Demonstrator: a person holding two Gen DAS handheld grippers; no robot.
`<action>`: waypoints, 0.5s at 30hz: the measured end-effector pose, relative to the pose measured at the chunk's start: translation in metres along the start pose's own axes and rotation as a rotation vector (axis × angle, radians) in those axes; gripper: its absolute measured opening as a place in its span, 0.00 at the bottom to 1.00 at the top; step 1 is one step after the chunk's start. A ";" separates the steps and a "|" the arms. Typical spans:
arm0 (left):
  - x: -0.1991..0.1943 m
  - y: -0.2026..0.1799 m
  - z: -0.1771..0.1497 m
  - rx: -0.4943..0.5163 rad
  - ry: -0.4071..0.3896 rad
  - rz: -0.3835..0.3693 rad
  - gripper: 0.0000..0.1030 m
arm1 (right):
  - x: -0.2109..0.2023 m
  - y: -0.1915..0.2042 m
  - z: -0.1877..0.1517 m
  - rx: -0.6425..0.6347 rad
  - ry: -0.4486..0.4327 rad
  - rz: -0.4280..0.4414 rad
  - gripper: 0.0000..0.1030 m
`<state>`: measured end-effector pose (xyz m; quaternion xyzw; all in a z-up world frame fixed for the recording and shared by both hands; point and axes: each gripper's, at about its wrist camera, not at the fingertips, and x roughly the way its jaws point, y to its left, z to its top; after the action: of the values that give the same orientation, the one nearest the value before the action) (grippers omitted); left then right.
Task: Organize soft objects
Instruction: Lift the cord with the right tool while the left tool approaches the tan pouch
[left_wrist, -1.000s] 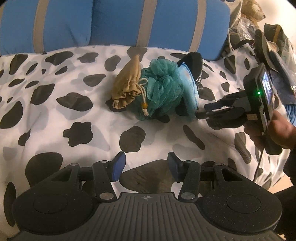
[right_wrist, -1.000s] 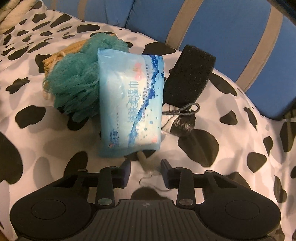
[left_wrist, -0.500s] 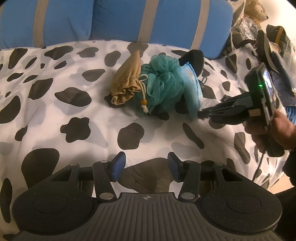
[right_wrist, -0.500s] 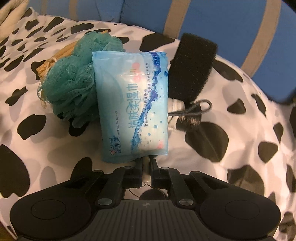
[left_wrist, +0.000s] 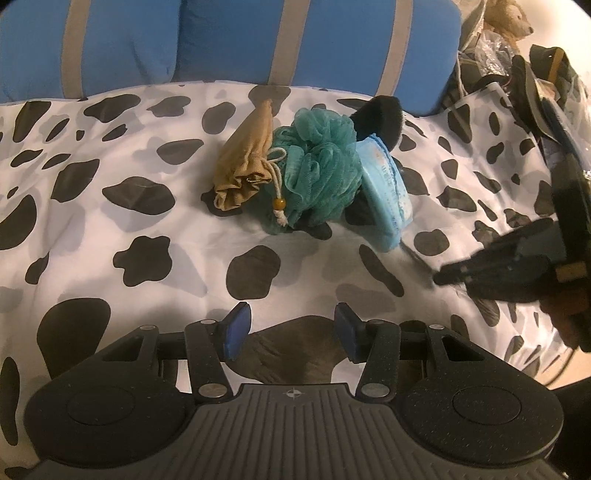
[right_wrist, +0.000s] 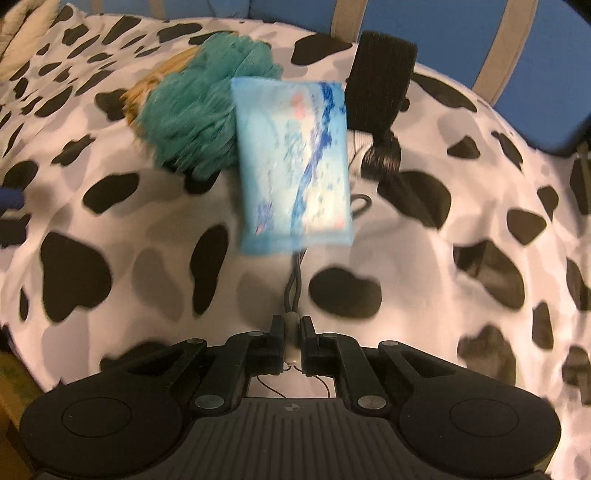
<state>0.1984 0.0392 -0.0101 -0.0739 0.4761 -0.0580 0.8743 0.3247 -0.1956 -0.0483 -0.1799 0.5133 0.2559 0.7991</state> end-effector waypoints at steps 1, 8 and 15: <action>0.000 -0.001 0.000 0.004 -0.001 0.001 0.48 | -0.003 0.002 -0.005 -0.002 0.007 0.009 0.10; 0.000 -0.005 0.000 0.012 -0.004 0.004 0.48 | -0.006 0.019 -0.022 -0.068 0.022 0.007 0.17; 0.002 -0.005 -0.001 0.015 0.002 0.007 0.48 | -0.005 0.011 -0.012 0.009 -0.048 0.035 0.41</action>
<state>0.1989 0.0338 -0.0117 -0.0657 0.4768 -0.0584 0.8746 0.3081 -0.1943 -0.0492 -0.1612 0.4981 0.2720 0.8075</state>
